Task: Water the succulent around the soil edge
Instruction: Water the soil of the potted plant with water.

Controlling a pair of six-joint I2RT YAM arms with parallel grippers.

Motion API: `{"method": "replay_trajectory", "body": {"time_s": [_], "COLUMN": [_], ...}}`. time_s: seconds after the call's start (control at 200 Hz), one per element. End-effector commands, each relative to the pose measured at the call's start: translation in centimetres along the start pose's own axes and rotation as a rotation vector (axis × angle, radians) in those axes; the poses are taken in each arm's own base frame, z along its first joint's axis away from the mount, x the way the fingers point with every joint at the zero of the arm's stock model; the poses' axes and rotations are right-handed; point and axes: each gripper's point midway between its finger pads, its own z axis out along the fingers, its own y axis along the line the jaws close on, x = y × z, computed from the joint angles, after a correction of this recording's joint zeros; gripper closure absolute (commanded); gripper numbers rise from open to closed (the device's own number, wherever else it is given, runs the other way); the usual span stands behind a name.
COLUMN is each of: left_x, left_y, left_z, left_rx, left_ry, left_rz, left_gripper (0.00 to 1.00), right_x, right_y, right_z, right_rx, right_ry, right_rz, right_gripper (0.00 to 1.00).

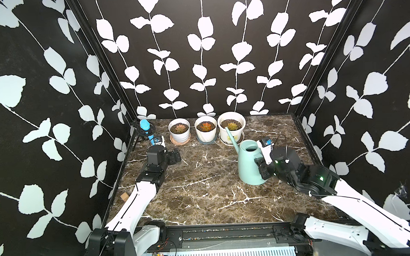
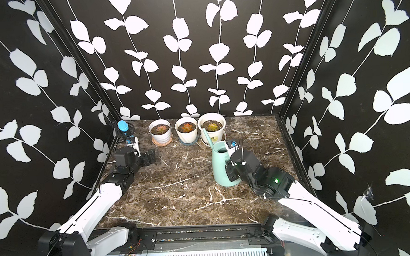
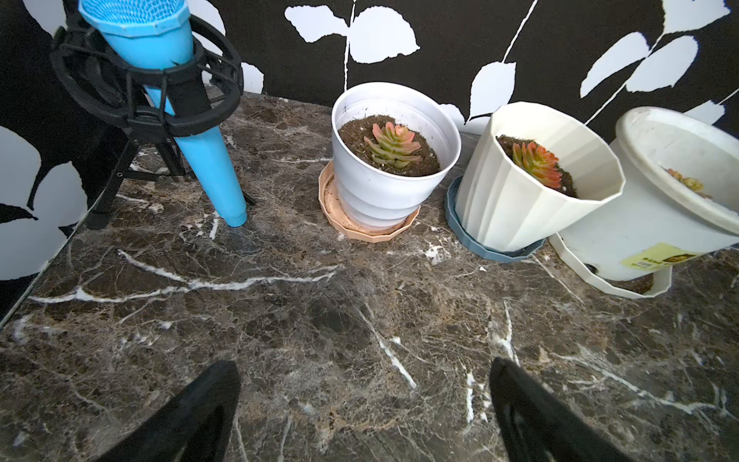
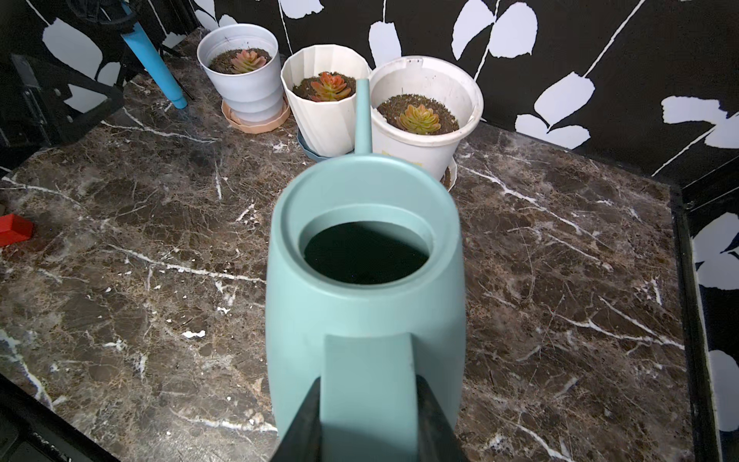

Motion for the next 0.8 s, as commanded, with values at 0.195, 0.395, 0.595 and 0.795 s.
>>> {"method": "replay_trajectory", "body": {"time_s": [0.195, 0.395, 0.595, 0.795], "left_x": [-1.5, -1.5, -1.6, -1.6], "left_y": [-0.3, -0.3, -0.2, -0.3], "left_z": [-0.6, -0.8, -0.8, -0.8], "left_rx": [0.005, 0.004, 0.0, 0.002], "left_ry": [-0.039, -0.04, -0.041, -0.044], "left_rz": [0.006, 0.007, 0.007, 0.006], "left_gripper": [0.01, 0.01, 0.01, 0.01], "right_x": [-4.6, -5.1, -5.2, -6.0], "right_y": [-0.4, -0.6, -0.8, -0.9], "right_z": [-2.0, -0.9, 0.2, 0.8], "right_rx": [0.022, 0.061, 0.073, 0.079], "right_ry": [-0.037, 0.072, 0.175, 0.207], "right_rz": [0.027, 0.0, 0.004, 0.017], "right_gripper": [1.0, 1.0, 1.0, 1.0]}}
